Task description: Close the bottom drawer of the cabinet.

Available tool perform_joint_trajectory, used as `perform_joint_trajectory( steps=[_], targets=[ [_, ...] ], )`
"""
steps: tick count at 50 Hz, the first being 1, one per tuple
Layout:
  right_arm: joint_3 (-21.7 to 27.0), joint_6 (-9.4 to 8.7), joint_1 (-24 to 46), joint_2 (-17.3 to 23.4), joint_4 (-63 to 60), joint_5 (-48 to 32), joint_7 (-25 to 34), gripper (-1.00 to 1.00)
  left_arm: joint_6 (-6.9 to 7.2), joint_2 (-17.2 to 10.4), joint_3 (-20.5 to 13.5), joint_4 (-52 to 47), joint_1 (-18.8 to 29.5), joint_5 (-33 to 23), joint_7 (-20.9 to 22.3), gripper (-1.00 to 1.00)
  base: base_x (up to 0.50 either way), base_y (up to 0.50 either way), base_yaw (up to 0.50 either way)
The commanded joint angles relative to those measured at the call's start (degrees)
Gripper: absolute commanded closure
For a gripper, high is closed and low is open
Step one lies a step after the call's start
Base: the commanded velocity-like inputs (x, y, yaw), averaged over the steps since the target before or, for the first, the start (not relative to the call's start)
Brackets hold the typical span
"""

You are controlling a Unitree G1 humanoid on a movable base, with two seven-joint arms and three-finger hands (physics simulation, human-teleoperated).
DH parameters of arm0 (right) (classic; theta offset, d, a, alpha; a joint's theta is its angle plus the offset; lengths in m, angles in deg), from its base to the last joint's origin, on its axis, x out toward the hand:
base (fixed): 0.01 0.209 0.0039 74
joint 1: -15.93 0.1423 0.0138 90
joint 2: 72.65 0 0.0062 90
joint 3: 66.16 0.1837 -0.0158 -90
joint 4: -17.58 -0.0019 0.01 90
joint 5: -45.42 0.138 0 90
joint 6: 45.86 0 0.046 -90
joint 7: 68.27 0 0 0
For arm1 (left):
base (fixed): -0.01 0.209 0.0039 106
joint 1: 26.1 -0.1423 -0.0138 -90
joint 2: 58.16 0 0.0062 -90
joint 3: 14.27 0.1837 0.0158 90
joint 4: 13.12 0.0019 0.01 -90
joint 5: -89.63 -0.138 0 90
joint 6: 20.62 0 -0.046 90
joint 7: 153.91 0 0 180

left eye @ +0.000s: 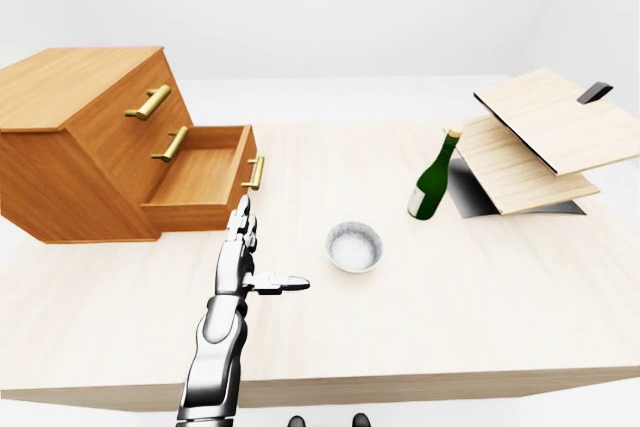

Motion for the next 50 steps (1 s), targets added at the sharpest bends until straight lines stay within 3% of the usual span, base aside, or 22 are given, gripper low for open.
perform_joint_trajectory(
  steps=[1, 14, 17, 21, 24, 25, 27, 31, 34, 36, 38, 39, 41, 42, 44, 50],
  targets=[
    [-0.2, 0.00, -0.3, -0.4, 0.0, -0.4, 0.5, -1.00, 0.15, 0.0, 0.1, -0.3, -0.2, 0.0, 0.0, -1.00, 0.25, 0.00, 0.00],
    [-0.1, 0.00, -0.3, -0.7, -0.1, -0.2, 0.3, -1.00, 0.14, 0.0, 0.1, -0.1, -0.1, 0.0, 0.0, -1.00, 0.25, 0.00, 0.00],
    [1.1, 0.00, -0.7, -1.4, -0.7, 1.8, -0.2, -1.00, -0.77, 0.2, 0.4, 1.0, -0.2, -0.3, -0.1, -1.00, 0.12, 0.00, 0.00],
    [1.1, 0.00, -1.3, -0.9, -1.3, 2.4, -0.8, -1.00, 0.13, 0.3, 0.7, 0.0, -0.2, -0.4, -0.1, -1.00, 0.00, 0.00, 0.00],
    [0.9, 0.00, -1.3, -0.9, -0.8, 2.2, -0.6, -1.00, -0.09, 0.2, 0.5, 1.5, 1.2, -0.4, -0.3, -1.00, 0.00, 0.00, 0.00],
    [0.8, 0.00, -1.3, -0.9, -0.5, 2.1, -0.5, -1.00, -0.01, 0.2, 0.4, 2.3, 2.4, -0.7, -0.6, -1.00, 0.00, 0.00, 0.00],
    [0.1, 0.00, -1.6, -1.5, 0.0, 1.2, 0.1, -1.00, 1.58, -0.3, -0.5, 4.6, 6.7, -0.3, -1.3, -1.00, 0.00, 0.00, 0.00],
    [0.1, 0.00, -1.7, -1.6, 0.4, 1.2, 0.6, -1.00, 1.81, -1.4, -1.9, 9.1, 12.6, -0.4, -2.5, -1.00, 0.00, 0.00, 0.00],
    [0.3, 0.00, -1.8, -1.7, 0.3, 1.5, 0.5, -1.00, -0.04, -2.1, -2.7, 16.2, 18.0, 0.0, -3.5, -1.00, 0.00, 0.00, 0.00],
    [-0.1, 0.00, -1.8, -1.8, 0.4, 1.1, 0.8, -1.00, -3.39, -2.9, -2.8, 24.5, 22.6, -0.8, -4.1, -1.00, 0.00, 0.00, 0.00],
    [0.3, 0.00, -1.7, -1.5, 0.3, 1.6, 0.6, -1.00, -4.71, -3.5, -3.2, 28.5, 25.0, -0.6, -4.5, -1.00, 0.00, 0.00, 0.00],
    [0.3, 0.00, -1.5, -1.4, 0.1, 1.8, 0.3, -1.00, -7.63, -4.1, -3.5, 34.3, 27.9, -0.8, -4.5, -1.00, 0.00, 0.00, 0.00],
    [-0.5, 0.00, -1.7, -1.7, -0.6, 1.6, 0.3, -1.00, -7.63, -5.5, -4.6, 50.3, 35.6, -0.9, -4.9, -1.00, 0.00, 0.00, 0.00],
    [-0.5, 0.00, -1.7, -1.7, -0.6, 1.6, 0.3, -1.00, -7.63, -5.7, -4.6, 52.0, 36.3, -0.7, -4.9, -1.00, 0.00, 0.00, 0.00],
    [-0.3, 0.00, -1.7, -1.6, -0.5, 1.7, 0.5, -1.00, -7.63, -6.8, -5.5, 63.1, 42.7, 0.8, -3.8, -1.00, 0.00, 0.00, 0.00],
    [-0.6, 0.00, -1.4, -1.4, -0.7, 2.0, 0.2, -1.00, -7.63, -8.3, -6.6, 72.1, 50.7, 3.5, 0.1, -1.00, 0.00, 0.00, 0.00]
  ],
)
